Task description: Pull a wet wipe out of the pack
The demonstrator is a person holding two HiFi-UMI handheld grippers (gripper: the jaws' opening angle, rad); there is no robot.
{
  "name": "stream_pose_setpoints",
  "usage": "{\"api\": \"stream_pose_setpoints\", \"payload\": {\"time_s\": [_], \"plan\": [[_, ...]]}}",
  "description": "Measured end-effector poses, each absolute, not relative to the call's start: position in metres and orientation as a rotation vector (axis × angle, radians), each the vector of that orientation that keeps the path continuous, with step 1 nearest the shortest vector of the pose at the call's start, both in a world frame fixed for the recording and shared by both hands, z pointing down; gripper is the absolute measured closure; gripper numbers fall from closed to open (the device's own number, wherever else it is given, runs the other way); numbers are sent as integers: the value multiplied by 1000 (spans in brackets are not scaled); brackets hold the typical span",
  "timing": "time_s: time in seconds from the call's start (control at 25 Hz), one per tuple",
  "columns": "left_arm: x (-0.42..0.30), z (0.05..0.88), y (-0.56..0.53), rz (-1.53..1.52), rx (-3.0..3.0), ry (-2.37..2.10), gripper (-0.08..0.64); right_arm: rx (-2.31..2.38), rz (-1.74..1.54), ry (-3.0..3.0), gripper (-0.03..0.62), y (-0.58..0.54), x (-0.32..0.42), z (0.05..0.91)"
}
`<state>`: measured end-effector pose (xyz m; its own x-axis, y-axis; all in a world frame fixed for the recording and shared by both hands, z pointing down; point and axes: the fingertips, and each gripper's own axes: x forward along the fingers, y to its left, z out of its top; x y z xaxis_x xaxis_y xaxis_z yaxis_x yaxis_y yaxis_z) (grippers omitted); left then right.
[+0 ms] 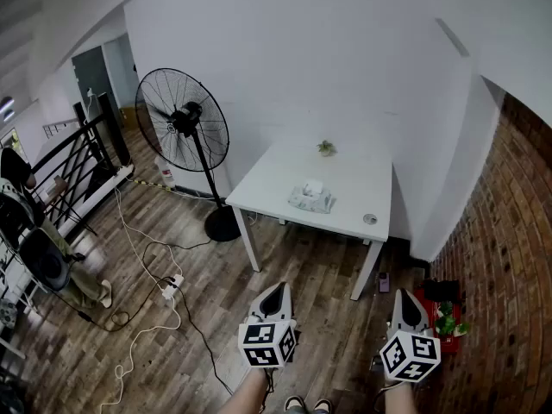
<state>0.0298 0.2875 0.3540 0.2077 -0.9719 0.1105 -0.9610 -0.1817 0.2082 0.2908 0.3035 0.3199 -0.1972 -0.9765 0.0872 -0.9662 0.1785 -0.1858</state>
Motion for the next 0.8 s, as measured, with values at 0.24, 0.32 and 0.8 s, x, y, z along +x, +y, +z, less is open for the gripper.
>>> {"api": "stream_pose_setpoints", "payload": {"time_s": [0.24, 0.32, 0.8], "plan": [[26, 356, 287, -72, 2227, -1845, 557, -1945, -314, 2398, 592, 304, 284, 322], [25, 356, 287, -70, 2227, -1848, 557, -1942, -317, 2406, 592, 304, 282, 323], [27, 362, 291, -41, 2227, -1862, 557, -1913, -338, 2463, 591, 301, 278, 329]]}}
